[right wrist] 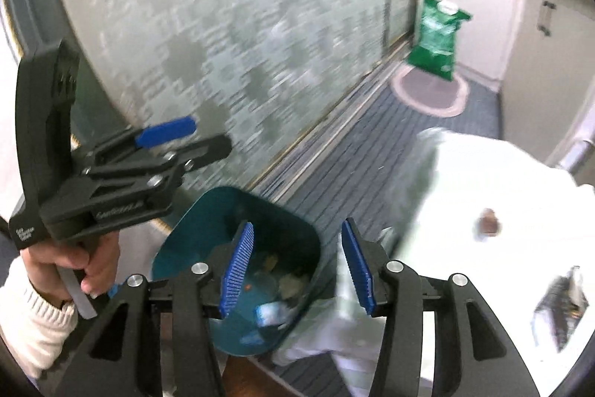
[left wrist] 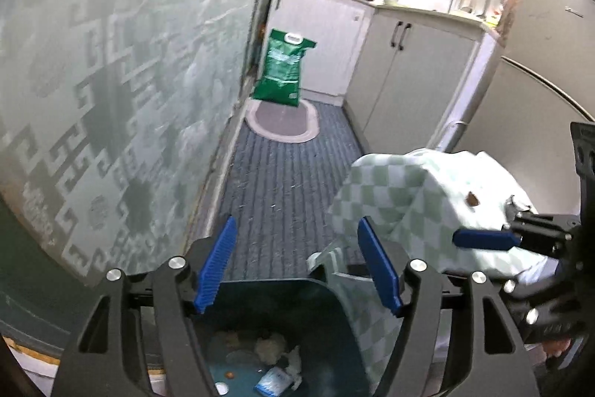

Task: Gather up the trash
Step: 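Move the left gripper to another nut shell while the right reaches the black wrapper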

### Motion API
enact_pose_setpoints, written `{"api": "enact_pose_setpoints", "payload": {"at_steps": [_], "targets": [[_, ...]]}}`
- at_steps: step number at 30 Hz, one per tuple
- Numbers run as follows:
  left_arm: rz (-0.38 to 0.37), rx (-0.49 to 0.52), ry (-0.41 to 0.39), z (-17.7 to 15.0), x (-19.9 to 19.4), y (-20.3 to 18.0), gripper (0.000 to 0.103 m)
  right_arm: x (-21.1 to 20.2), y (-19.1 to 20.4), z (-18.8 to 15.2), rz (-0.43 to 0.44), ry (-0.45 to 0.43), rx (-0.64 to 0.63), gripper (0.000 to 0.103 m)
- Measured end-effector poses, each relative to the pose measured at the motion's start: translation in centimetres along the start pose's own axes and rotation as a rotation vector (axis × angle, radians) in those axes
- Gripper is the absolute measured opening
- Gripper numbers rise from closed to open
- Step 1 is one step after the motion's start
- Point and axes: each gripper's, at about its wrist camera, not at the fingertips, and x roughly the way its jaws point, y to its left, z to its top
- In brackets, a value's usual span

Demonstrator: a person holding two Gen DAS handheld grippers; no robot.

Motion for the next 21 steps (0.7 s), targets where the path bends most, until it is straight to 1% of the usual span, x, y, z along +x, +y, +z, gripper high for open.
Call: {"api": "enact_pose_setpoints", "payload": {"at_steps": [1,2,4,6,7,13,16,18,21], "targets": [[-0.012,0.005,-0.006,0.1,0.1,-0.6,0.071,-0.6,-0.8,0.0,-0.005,-0.014,0.014,0.058],[-0.029,0.014,-0.011,0.3,0.1,-1.3,0.071,-1.2,-1.4,-0.1,-0.013,-0.028,0.027,0.060],[-0.048,0.036,-0.024,0.5,0.1,-2.6,0.071,-2.6,-2.8,-0.3,-0.037,-0.057,0.047,0.061],[-0.073,0.071,-0.031,0.7,0.2,-4.1,0.074,-3.9,-4.2,-0.6,-0.066,-0.080,0.064,0.062],[-0.081,0.085,-0.037,0.8,0.3,-4.8,0.075,-4.5,-4.9,-0.8,-0.074,-0.087,0.072,0.063],[-0.158,0.160,-0.059,1.2,1.0,-8.7,0.075,-7.3,-8.3,-2.8,-0.127,-0.118,0.121,0.063],[-0.195,0.206,-0.051,1.4,1.6,-10.7,0.073,-8.3,-10.0,-3.9,-0.150,-0.122,0.141,0.064],[-0.215,0.235,-0.040,1.4,2.2,-12.0,0.069,-8.8,-10.9,-4.7,-0.158,-0.120,0.150,0.064],[-0.228,0.264,-0.016,1.3,3.4,-13.4,0.067,-9.6,-11.9,-5.9,-0.168,-0.122,0.163,0.064]]}}
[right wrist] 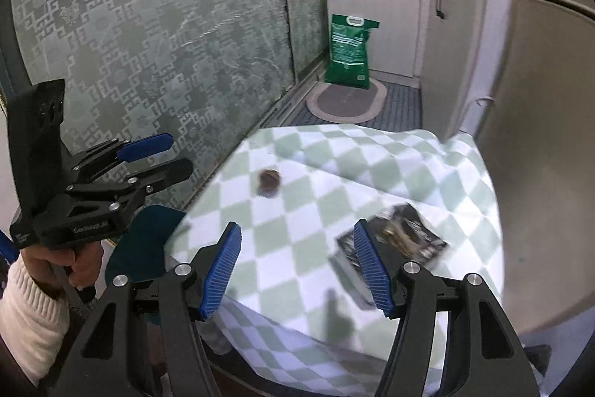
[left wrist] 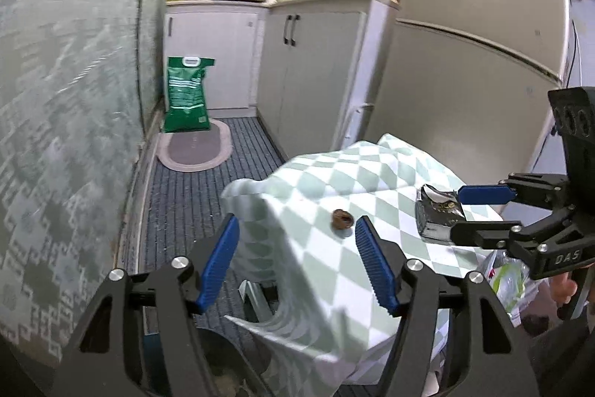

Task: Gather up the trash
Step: 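Move the left gripper to another nut shell while the right reaches the black wrapper, then grasp the nut shell with the left gripper while the right grasps the black wrapper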

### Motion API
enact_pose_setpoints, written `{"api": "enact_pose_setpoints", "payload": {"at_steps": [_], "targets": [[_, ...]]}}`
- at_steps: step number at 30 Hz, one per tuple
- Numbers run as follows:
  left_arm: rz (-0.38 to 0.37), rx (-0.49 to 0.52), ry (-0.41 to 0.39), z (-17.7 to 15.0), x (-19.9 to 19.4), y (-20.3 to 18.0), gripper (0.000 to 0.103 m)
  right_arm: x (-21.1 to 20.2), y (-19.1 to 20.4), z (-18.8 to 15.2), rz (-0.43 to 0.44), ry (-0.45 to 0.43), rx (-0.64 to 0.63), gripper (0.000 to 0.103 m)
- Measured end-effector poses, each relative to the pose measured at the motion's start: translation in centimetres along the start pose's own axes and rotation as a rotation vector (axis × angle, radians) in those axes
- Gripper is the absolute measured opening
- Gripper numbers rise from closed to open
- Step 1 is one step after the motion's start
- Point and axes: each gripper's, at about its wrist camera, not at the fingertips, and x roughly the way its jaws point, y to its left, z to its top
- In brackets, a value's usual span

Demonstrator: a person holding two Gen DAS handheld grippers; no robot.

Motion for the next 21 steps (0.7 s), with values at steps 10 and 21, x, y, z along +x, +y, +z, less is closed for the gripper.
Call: {"api": "enact_pose_setpoints", "payload": {"at_steps": [10,21], "targets": [[-0.050,0.165,0.080,0.5,4.1,-3.3,0.046,-1.6,-2.8,-1.4,-0.005,-0.011,0.037,0.064],[-0.023,0.203,0.170,0.4,7.3,-3.9,0.038,-1.8,-4.6,-2.3,-0.001,-0.005,0.035,0.064]]}}
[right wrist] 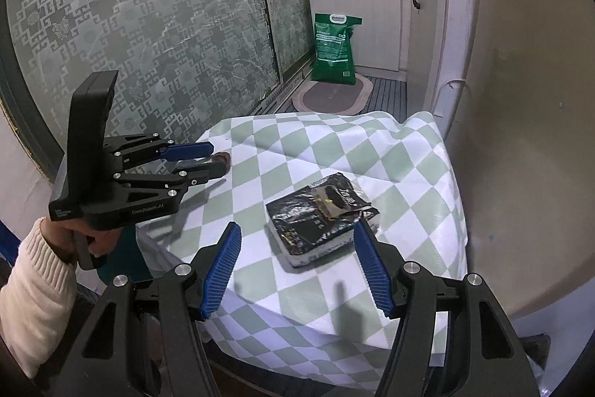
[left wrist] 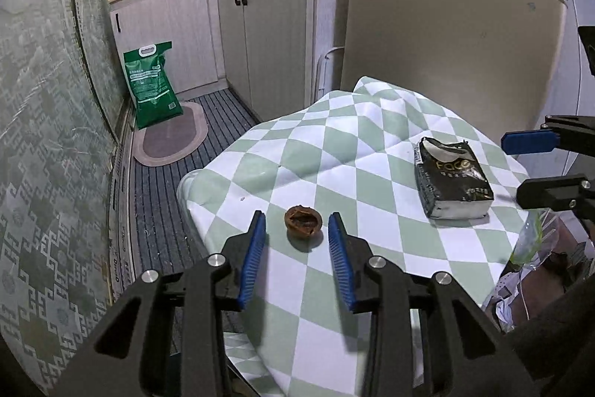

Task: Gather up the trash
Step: 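Grasp the nut shell with the left gripper while the right grasps the black wrapper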

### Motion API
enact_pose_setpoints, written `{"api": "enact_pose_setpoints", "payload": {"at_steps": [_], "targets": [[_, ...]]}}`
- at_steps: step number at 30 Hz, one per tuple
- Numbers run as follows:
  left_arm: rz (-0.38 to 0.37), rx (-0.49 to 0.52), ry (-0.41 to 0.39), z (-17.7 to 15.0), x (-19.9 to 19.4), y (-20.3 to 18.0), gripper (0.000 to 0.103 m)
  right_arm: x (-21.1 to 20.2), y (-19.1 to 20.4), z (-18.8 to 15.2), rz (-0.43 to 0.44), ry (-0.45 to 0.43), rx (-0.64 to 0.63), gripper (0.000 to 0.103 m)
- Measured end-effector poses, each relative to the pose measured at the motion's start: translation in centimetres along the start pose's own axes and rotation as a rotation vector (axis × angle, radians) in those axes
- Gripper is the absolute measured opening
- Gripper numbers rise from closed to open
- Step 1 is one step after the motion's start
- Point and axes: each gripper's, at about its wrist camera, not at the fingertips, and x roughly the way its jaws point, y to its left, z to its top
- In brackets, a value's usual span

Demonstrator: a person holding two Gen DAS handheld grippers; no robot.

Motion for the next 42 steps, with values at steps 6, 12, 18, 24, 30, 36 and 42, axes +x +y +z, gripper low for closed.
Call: {"api": "enact_pose_setpoints", "payload": {"at_steps": [6,12,18,24,30,36,42], "targets": [[0.023,0.031,0.027,0.1,0.5,-0.2,0.030,0.4,-0.2,0.4,-0.021,0.027,-0.093,0.069],[0.018,0.050,0.027,0.1,0.8,-0.5,0.023,2.0,0.2,0.0,-0.045,0.034,-0.220,0.082],[-0.021,0.007,0.013,0.1,0.5,-0.1,0.023,3.8,-0.7,0.0,-0.044,0.042,-0.221,0.089],[-0.121,-0.083,-0.033,0.5,-0.7,0.6,0.023,4.8,-1.3,-0.2,-0.040,0.041,-0.199,0.089],[-0.179,-0.134,-0.059,0.6,-1.6,0.8,0.023,5.9,-2.1,0.1,-0.031,0.043,-0.149,0.089],[-0.185,-0.139,-0.058,0.3,-1.9,0.8,0.023,6.4,-1.8,0.5,-0.016,0.040,-0.129,0.089],[-0.183,-0.154,-0.072,-0.2,-2.7,1.3,0.023,7.1,-0.8,0.8,-0.039,0.053,-0.146,0.077]]}}
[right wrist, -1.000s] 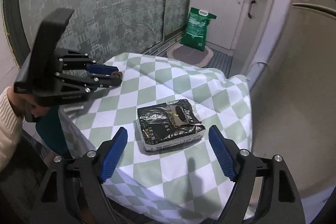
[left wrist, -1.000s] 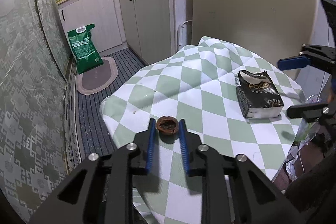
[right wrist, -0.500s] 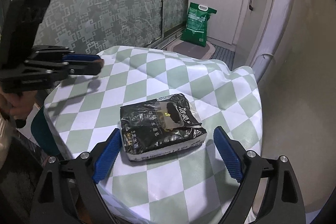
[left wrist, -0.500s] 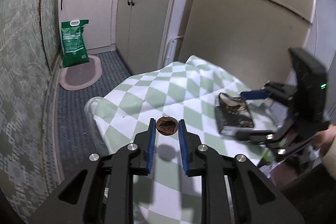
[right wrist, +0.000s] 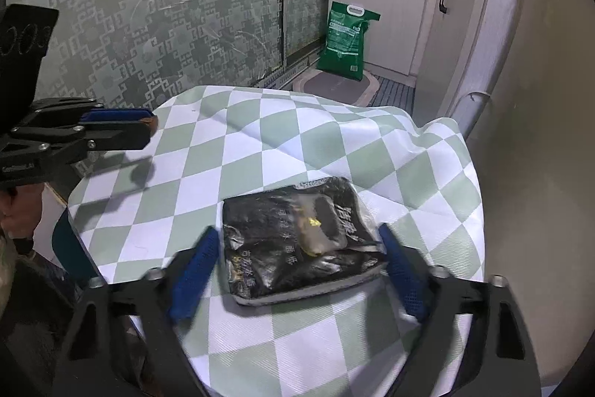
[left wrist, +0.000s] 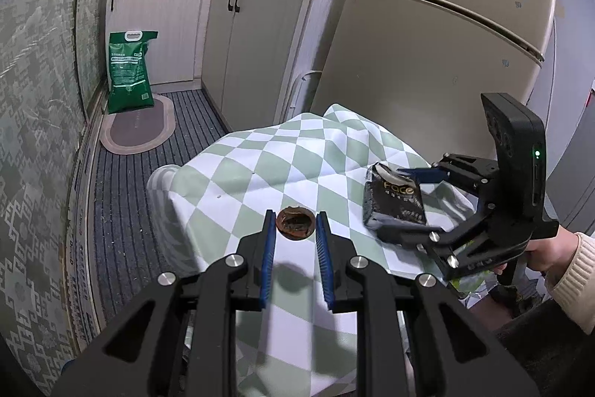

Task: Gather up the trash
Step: 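Grasp the nut shell with the left gripper while the right grasps the black wrapper, then release the nut shell into the bin with the left gripper while the right carries the wrapper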

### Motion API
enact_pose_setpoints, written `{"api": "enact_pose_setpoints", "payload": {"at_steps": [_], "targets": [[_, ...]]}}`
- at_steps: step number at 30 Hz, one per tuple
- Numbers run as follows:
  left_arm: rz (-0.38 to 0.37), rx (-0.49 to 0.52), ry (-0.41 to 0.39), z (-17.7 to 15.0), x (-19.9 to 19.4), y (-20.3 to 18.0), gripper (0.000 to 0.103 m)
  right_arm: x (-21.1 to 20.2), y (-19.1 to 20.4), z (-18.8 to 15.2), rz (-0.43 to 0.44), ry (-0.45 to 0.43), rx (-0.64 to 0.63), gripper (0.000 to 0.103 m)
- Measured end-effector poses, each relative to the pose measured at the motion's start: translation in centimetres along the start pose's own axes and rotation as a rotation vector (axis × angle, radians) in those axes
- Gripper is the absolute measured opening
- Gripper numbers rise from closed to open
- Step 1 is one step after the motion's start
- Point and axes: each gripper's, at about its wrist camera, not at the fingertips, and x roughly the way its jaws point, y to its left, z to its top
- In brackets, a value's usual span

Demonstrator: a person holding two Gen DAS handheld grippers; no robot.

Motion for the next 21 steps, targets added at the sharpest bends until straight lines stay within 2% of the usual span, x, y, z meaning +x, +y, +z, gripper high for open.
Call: {"api": "enact_pose_setpoints", "payload": {"at_steps": [9,21], "targets": [[0.036,-0.082,-0.058,-0.5,-3.1,2.0,0.023,-0.7,0.4,0.9,-0.029,0.002,0.019,0.072],[0.135,-0.109,-0.023,-2.8,-6.0,5.1,0.023,-2.5,5.3,3.5,0.040,-0.052,-0.043,0.071]]}}
